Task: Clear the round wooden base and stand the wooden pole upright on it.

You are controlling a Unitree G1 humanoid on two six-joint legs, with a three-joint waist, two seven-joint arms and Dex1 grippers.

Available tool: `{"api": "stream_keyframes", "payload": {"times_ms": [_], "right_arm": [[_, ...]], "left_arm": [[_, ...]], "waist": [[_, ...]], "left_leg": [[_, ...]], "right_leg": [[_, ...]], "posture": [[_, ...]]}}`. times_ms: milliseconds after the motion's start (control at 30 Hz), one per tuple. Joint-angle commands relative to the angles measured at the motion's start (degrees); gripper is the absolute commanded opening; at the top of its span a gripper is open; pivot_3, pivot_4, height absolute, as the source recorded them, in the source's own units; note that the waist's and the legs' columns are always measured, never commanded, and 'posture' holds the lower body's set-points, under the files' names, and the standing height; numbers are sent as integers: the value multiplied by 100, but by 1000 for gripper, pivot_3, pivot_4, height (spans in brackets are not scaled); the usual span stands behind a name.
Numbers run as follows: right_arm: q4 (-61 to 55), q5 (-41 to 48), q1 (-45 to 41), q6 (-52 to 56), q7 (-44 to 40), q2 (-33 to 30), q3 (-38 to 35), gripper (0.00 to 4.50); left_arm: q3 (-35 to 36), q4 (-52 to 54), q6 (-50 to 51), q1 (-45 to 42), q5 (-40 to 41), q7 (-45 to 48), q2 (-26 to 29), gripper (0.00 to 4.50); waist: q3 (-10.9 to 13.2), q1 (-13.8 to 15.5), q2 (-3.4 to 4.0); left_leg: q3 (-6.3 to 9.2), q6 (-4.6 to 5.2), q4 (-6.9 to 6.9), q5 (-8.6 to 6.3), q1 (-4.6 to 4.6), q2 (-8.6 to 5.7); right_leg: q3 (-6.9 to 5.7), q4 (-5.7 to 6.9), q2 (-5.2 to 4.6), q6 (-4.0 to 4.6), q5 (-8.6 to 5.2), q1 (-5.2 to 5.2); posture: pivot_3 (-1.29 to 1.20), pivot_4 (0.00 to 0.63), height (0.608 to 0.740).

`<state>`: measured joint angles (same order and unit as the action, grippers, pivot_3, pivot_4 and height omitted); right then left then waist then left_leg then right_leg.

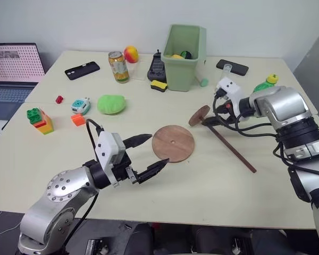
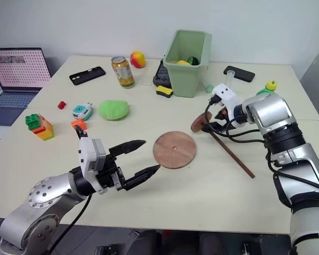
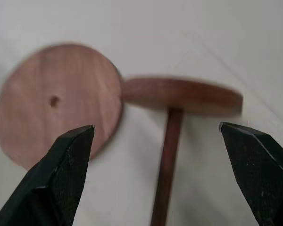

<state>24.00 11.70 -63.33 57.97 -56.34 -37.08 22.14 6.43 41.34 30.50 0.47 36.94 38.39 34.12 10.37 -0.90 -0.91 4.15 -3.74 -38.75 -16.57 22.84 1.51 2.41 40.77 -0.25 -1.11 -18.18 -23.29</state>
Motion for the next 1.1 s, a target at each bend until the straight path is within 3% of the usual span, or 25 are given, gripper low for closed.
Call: {"api": "stream_keyframes", "payload": {"times_ms": [33, 267, 367, 733, 900, 1033, 1100], "right_arm": [[183, -228, -157, -222, -234, -38, 100, 4446], [992, -371, -282, 120, -475, 407, 269, 4446], [1496, -435, -472, 118, -398, 697, 156, 3980], [2296, -574, -869, 234, -390, 1015, -10, 1312], [2521, -561, -1043, 356, -375, 1082, -216, 303], [2486, -456, -1186, 400, -459, 1002, -467, 254], [2451, -198, -1313, 463, -328, 1046, -950, 254]], "left_arm": [[-32, 403, -120, 116, -43, -172, -42, 4500], [-145, 578, -107, 195, -35, -349, -82, 4500], [-167, 577, -126, 184, -46, -380, -89, 4500], [-252, 472, -125, 5, -13, -315, -25, 4500], [-199, 437, -119, -52, 24, -190, 54, 4500], [-253, 424, -169, -31, -20, 138, 268, 4500], [-227, 462, -184, 30, 0, 160, 291, 4500]], "waist": [[0, -40, 0], [0, -90, 0], [0, -95, 1], [1, -84, 1], [1, -94, 2], [2, -92, 3], [4, -94, 7]], "left_leg": [[0, 0, 0, 0, 0, 3], [1, 5, 2, -3, -4, 6], [1, 5, 2, -3, -5, 6], [2, 4, 1, -3, -3, 5], [-1, 4, 2, -3, -3, 4], [0, 5, 2, -3, -3, 4], [-1, 5, 2, -3, -2, 2]], "right_leg": [[0, 0, 0, 0, 0, -1], [0, 5, 7, 0, 0, -1], [0, 6, 9, 0, 0, -1], [-1, 5, 8, 0, 0, -1], [1, 5, 8, 0, 0, -2], [0, 5, 8, 0, 0, -2], [1, 5, 9, 0, 0, -3]], "posture": [[0, 150, 740], [0, 150, 740], [0, 150, 740], [0, 150, 740], [0, 150, 740], [0, 150, 740], [0, 150, 740]]}}
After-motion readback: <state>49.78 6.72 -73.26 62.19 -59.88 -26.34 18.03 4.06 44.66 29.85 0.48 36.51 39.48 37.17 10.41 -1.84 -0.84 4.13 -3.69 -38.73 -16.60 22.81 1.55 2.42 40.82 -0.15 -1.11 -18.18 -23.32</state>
